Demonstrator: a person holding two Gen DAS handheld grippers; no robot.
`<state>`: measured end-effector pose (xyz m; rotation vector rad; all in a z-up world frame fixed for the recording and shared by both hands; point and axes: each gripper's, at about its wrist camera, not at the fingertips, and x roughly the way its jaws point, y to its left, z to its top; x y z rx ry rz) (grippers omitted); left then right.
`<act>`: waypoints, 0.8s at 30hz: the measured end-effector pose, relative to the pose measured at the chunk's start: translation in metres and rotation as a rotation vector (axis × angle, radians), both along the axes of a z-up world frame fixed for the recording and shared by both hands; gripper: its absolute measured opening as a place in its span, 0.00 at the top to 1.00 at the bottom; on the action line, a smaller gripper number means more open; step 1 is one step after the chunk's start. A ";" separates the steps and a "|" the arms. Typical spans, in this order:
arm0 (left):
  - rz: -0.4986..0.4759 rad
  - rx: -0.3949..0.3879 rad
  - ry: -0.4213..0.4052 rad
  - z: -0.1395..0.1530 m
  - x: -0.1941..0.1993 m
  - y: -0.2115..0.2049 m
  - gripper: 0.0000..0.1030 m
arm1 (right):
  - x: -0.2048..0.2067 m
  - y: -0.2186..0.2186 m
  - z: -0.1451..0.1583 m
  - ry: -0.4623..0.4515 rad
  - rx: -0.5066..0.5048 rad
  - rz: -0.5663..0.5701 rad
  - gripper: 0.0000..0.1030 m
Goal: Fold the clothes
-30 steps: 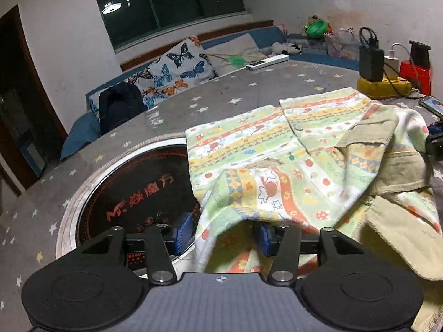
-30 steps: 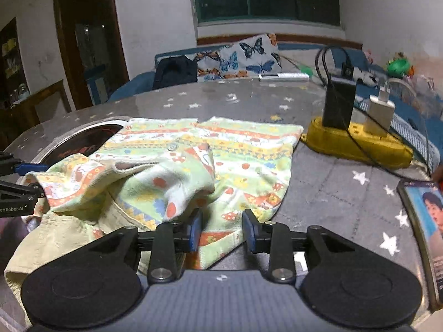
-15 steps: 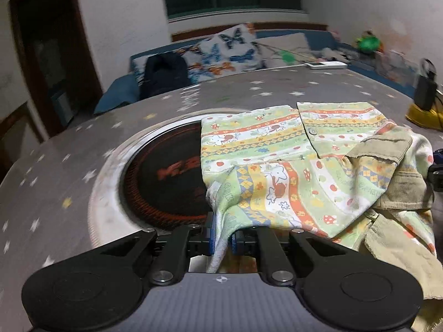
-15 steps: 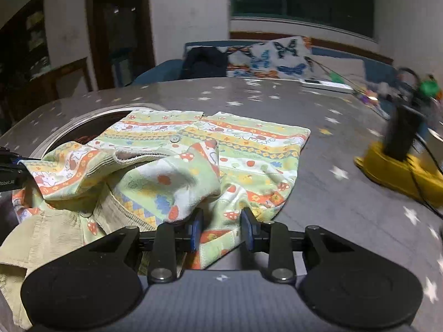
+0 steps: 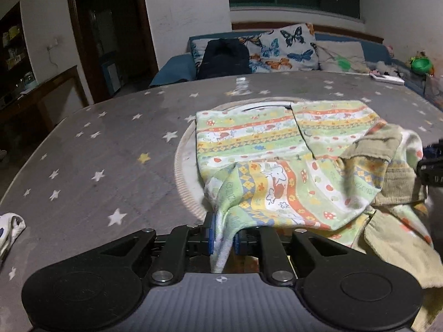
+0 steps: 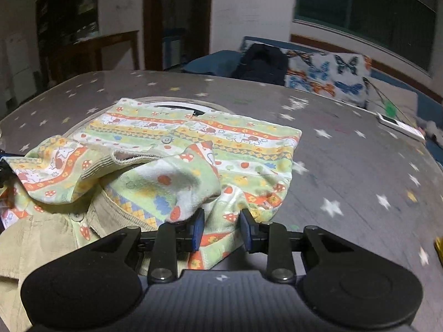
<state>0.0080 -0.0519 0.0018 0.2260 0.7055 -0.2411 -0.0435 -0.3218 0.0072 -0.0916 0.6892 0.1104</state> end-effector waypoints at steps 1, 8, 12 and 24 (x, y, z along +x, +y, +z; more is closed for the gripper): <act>-0.005 0.006 -0.003 0.000 -0.001 0.001 0.78 | 0.001 0.002 0.001 -0.004 -0.003 0.002 0.73; -0.058 0.048 -0.056 0.010 -0.017 0.006 0.52 | -0.016 0.003 0.015 -0.036 0.010 0.031 0.73; -0.084 0.049 -0.092 0.020 -0.027 0.010 0.51 | -0.021 0.002 0.025 -0.039 -0.011 0.043 0.73; -0.228 0.011 -0.172 0.039 -0.049 -0.020 0.52 | -0.057 -0.014 0.046 -0.106 0.029 0.025 0.70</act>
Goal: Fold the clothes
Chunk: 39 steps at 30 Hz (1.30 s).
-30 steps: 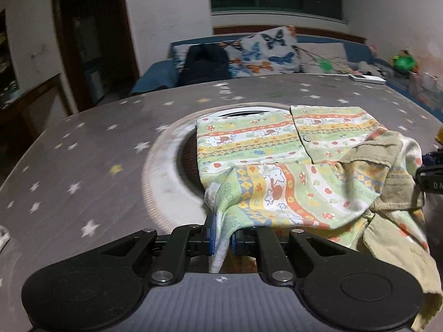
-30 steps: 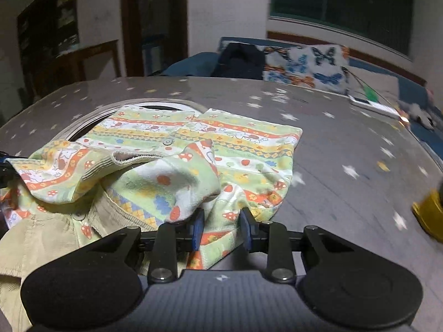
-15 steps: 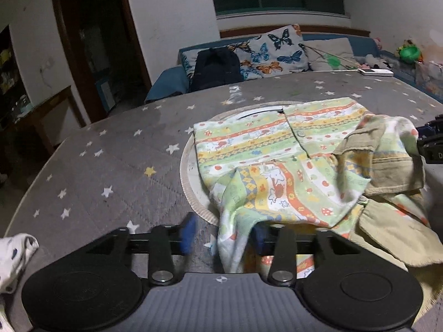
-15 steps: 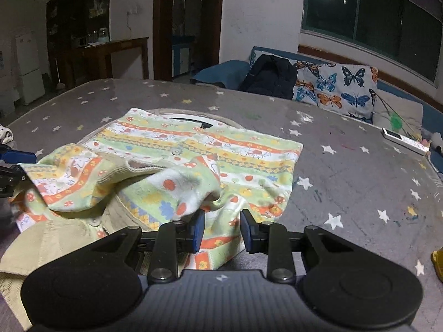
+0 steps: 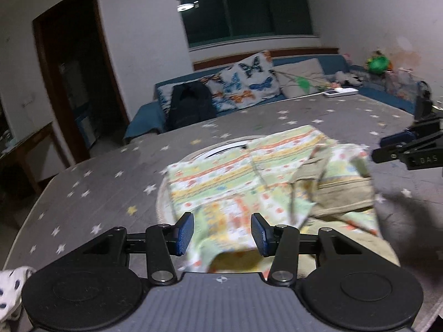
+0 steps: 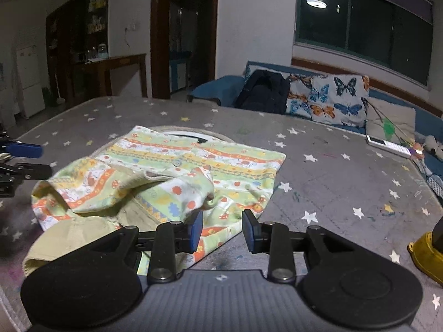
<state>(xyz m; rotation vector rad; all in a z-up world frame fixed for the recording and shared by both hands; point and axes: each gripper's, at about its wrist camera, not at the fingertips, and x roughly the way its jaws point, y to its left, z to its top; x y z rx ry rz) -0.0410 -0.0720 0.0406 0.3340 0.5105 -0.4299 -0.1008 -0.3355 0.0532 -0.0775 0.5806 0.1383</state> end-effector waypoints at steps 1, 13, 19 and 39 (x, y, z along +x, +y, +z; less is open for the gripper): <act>-0.023 0.002 0.001 -0.001 -0.001 -0.006 0.52 | -0.003 0.002 0.002 -0.009 -0.006 0.009 0.70; -0.189 0.084 0.036 -0.031 0.013 -0.070 0.52 | 0.005 0.046 -0.011 -0.004 -0.089 0.207 0.64; -0.172 0.073 0.052 -0.037 0.028 -0.070 0.86 | 0.012 0.055 -0.027 0.035 -0.127 0.242 0.56; 0.030 -0.056 0.073 -0.026 0.043 -0.014 0.93 | 0.015 0.049 -0.025 -0.001 -0.043 0.100 0.91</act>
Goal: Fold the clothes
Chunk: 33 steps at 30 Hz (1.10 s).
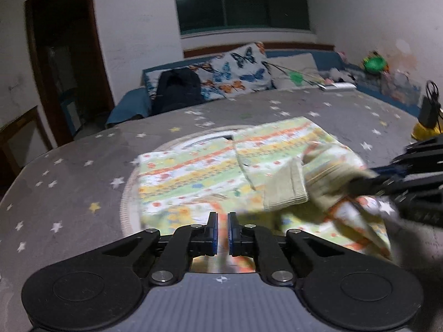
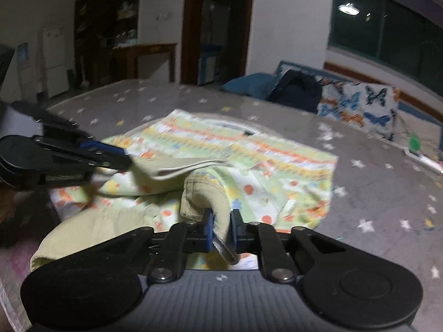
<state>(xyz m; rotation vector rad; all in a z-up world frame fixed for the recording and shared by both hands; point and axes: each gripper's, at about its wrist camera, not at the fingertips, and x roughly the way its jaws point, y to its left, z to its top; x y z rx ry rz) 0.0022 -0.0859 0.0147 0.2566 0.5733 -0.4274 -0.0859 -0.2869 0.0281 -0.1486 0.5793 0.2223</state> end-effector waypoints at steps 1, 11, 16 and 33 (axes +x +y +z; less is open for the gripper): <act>0.015 -0.008 -0.006 0.003 0.000 0.006 0.93 | -0.003 -0.003 0.004 -0.017 -0.008 -0.015 0.91; -0.003 -0.001 -0.055 0.016 -0.014 0.027 0.92 | -0.024 -0.056 0.040 -0.128 -0.065 -0.200 0.92; -0.124 0.031 -0.049 0.011 -0.027 -0.002 0.68 | -0.031 -0.079 0.046 -0.151 -0.085 -0.271 0.92; -0.286 0.134 -0.023 -0.014 -0.024 -0.053 0.56 | -0.069 -0.151 0.027 -0.079 -0.146 -0.520 0.91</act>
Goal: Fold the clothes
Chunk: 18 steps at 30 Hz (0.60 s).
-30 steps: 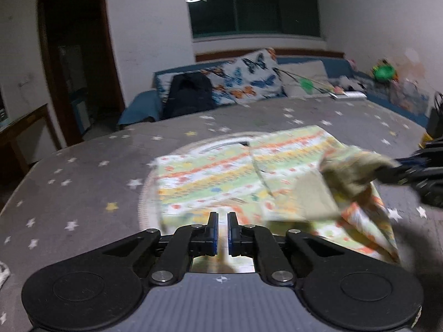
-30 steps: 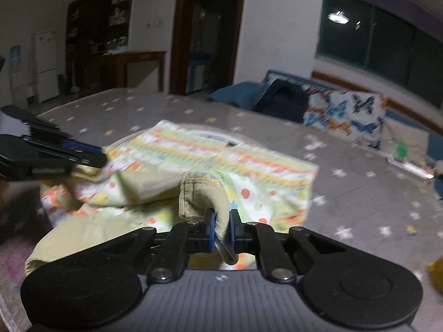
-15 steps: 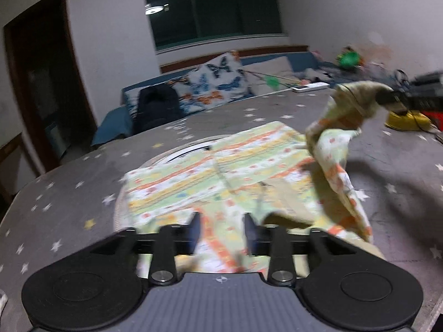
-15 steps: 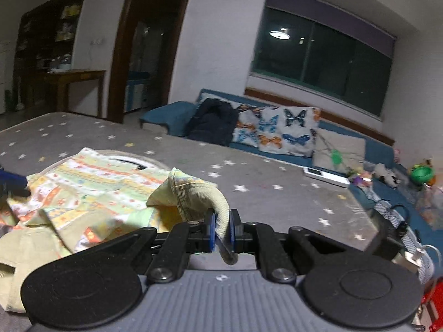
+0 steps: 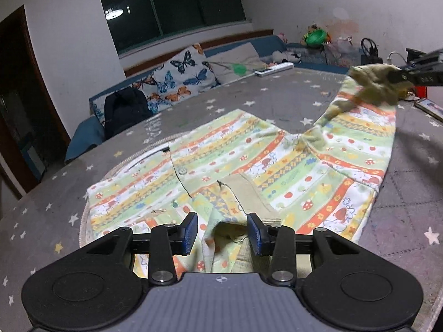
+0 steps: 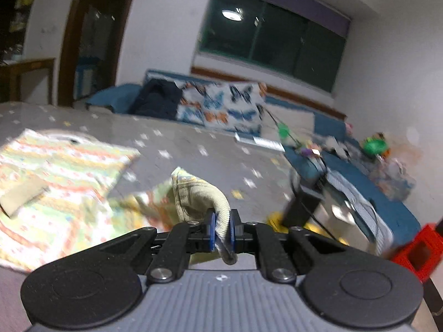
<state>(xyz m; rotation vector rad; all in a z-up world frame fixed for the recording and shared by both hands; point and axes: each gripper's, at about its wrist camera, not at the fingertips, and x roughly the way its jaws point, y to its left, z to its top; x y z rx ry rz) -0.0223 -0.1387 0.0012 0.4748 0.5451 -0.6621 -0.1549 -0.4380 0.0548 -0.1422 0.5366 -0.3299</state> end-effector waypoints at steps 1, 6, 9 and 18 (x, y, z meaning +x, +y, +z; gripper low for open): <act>-0.001 0.002 0.006 -0.001 0.002 -0.001 0.56 | -0.001 -0.004 -0.004 0.014 0.003 -0.013 0.91; 0.007 0.000 0.019 -0.005 0.007 -0.002 0.60 | -0.005 -0.016 -0.019 0.069 0.023 -0.065 0.79; 0.009 -0.020 0.038 -0.005 0.010 0.000 0.78 | -0.006 -0.016 -0.019 0.055 0.026 -0.075 0.75; 0.089 -0.101 0.005 0.010 0.009 0.019 0.94 | -0.004 0.008 -0.007 0.006 0.002 0.008 0.60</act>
